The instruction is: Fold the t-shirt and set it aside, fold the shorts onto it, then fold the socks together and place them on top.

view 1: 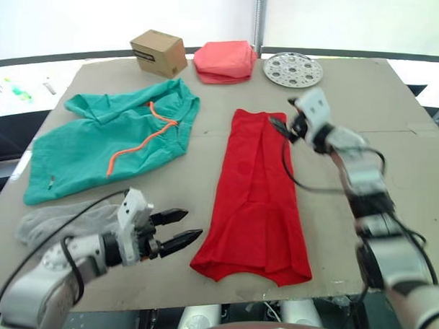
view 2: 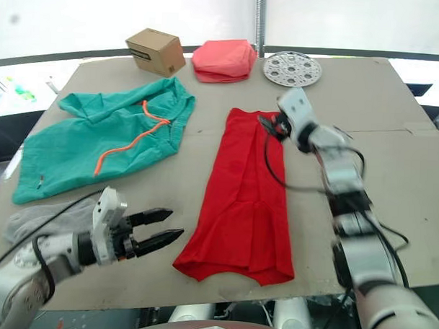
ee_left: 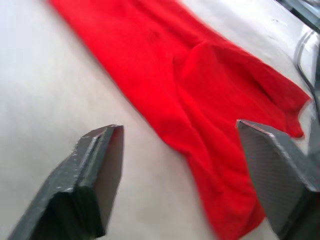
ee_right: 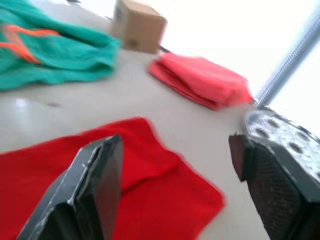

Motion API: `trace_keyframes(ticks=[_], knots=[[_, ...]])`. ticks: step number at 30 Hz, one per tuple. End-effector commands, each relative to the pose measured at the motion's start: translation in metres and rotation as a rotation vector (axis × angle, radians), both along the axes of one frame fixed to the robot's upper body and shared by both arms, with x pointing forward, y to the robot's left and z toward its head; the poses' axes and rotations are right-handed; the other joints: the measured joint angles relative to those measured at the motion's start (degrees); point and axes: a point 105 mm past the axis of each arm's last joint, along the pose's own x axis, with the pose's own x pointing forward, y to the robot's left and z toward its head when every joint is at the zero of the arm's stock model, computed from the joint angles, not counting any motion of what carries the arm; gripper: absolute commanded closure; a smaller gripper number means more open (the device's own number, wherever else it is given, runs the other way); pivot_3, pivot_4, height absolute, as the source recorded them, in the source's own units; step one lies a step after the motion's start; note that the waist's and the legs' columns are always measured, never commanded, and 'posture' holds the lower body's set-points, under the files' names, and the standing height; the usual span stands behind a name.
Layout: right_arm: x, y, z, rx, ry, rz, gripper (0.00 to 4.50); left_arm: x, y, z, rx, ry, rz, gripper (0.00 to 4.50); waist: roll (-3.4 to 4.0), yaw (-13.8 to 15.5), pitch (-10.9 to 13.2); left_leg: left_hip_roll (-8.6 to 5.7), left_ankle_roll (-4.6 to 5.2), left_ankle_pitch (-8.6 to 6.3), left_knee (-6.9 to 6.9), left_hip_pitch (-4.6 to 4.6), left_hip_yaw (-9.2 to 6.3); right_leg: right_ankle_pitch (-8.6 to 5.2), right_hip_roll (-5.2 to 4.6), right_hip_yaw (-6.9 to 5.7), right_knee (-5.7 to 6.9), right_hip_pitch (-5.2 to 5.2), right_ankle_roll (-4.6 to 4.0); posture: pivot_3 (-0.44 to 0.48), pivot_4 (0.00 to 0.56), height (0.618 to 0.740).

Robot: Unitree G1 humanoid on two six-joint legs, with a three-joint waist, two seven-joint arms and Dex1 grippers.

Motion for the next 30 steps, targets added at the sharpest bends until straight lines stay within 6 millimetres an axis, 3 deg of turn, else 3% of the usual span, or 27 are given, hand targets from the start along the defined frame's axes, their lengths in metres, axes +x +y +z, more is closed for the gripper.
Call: trace_keyframes(ticks=[1,3,5,6,11,16,24,30], knots=[[-0.062,-0.004,0.011,-0.150,-0.057,0.156,0.80,0.001,0.004,-0.004,0.091,-0.107,-0.185,0.81,0.07,0.2,0.0,-0.04,0.04,-0.07,0.00,0.01,0.07,-0.03,-0.03,0.02,-0.05,0.00,0.04,0.000,0.150,0.736],[-0.105,-0.029,-0.027,-0.351,-0.013,0.195,0.80,0.012,0.003,-0.013,0.182,-0.206,-0.315,0.81,-0.05,0.6,0.0,-0.04,0.14,-0.20,-0.02,0.06,0.20,-0.07,-0.05,0.07,-0.22,0.01,0.08,0.000,0.150,0.736],[-0.140,-0.052,-0.056,-0.574,-0.008,0.267,0.26,0.017,0.001,-0.022,0.266,-0.297,-0.465,0.77,-0.13,1.7,-0.1,-0.04,0.25,-0.45,-0.01,0.05,0.07,-0.17,-0.05,-0.14,-0.30,0.03,0.03,0.000,0.150,0.736],[-0.150,-0.059,-0.061,-0.626,-0.008,0.297,0.05,0.017,-0.001,-0.026,0.285,-0.322,-0.507,0.77,-0.15,1.8,-0.1,-0.03,0.27,-0.47,-0.01,0.05,0.10,-0.19,-0.04,-0.13,-0.32,0.02,0.00,0.000,0.150,0.736],[-0.181,-0.075,-0.081,-0.759,-0.082,0.376,0.05,0.018,-0.008,-0.034,0.320,-0.449,-0.628,0.77,-0.38,0.3,0.0,0.17,0.36,-0.51,0.20,0.21,0.39,-0.17,-0.19,-0.14,-0.33,0.02,0.02,0.000,0.150,0.736],[-0.195,-0.071,-0.097,-0.813,-0.217,0.424,0.05,0.008,-0.011,-0.048,0.365,-0.540,-0.729,0.77,-0.47,0.6,-0.1,0.33,0.34,-0.51,0.20,0.26,0.33,-0.18,-0.21,-0.39,-0.33,0.00,0.00,0.000,0.150,0.736],[-0.191,-0.048,-0.105,-0.802,-0.306,0.452,0.05,0.008,-0.026,-0.052,0.371,-0.659,-0.733,0.77,-0.49,0.6,-0.3,0.31,0.35,-0.51,0.17,0.31,0.25,-0.16,-0.20,-0.41,-0.31,0.05,0.00,0.000,0.150,0.736],[-0.188,-0.042,-0.102,-0.771,-0.315,0.461,0.05,0.014,0.010,-0.044,0.465,-0.633,-0.723,0.77,-0.60,0.5,-0.4,0.37,0.35,-0.52,0.21,0.42,0.23,-0.18,-0.19,-0.46,-0.20,0.07,-0.01,0.000,0.150,0.736]])
